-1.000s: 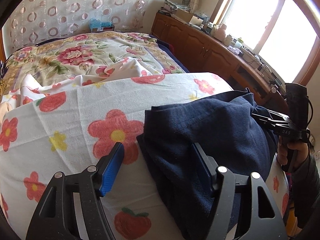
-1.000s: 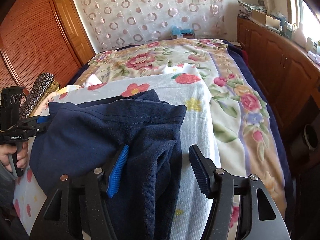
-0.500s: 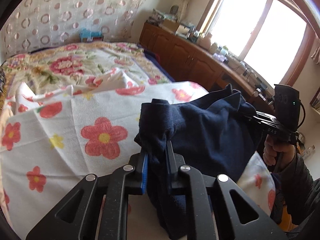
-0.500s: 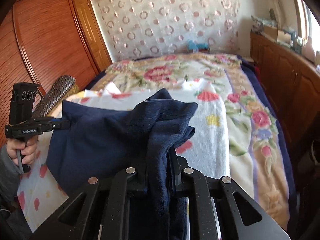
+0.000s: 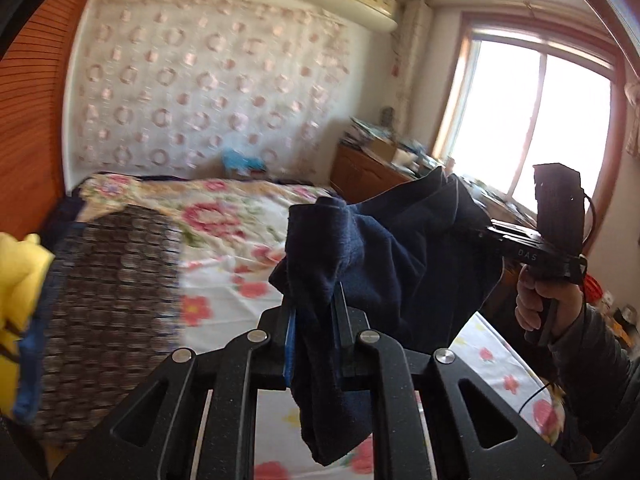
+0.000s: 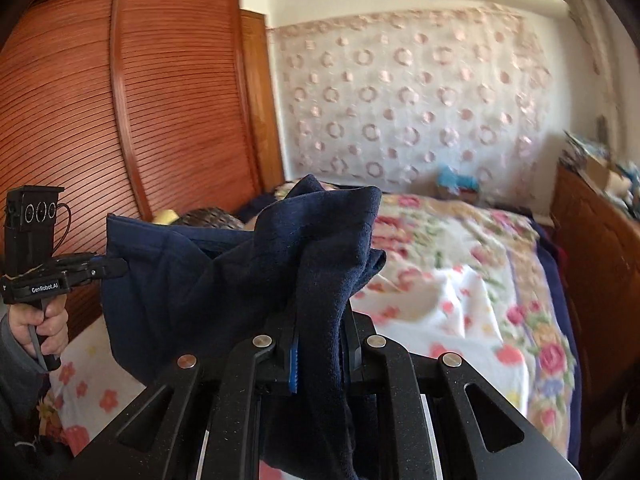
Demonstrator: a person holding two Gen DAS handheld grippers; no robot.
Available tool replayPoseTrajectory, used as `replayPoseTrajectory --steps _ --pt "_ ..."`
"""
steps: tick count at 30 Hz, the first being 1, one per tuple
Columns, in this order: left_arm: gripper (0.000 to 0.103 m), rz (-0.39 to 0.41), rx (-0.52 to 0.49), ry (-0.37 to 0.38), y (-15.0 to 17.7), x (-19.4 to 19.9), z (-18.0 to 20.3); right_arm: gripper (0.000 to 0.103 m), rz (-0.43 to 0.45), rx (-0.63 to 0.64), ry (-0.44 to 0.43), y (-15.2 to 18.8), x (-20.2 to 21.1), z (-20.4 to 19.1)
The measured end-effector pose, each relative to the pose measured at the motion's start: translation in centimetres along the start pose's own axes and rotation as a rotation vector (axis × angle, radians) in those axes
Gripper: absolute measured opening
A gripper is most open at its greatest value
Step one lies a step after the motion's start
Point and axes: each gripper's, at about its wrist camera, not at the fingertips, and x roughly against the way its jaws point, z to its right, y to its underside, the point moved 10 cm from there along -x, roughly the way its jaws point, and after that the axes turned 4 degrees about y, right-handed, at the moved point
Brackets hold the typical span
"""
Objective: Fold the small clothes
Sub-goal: 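Lift the folded navy shirt with both tools and carry it toward the clothes stack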
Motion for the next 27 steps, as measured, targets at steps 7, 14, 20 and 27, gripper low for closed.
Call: replayPoseTrajectory --steps 7,14,20,27 --pt "0.015 0.116 0.111 -0.183 0.7 5.7 -9.5 0.014 0.013 0.207 -0.104 -6.9 -8.4 -7.6" --pt "0.015 0.102 0.233 -0.303 5.4 5.5 -15.8 0.014 -0.044 0.384 -0.177 -10.8 -19.3 -12.9" --pt "0.015 0.061 0.328 -0.339 9.1 5.3 -18.7 0.014 -0.115 0.459 -0.202 -12.5 -28.6 -15.6" --pt "0.015 0.032 0.345 -0.379 11.0 5.6 -19.2 0.028 -0.121 0.424 -0.18 -13.8 -32.9 -17.2"
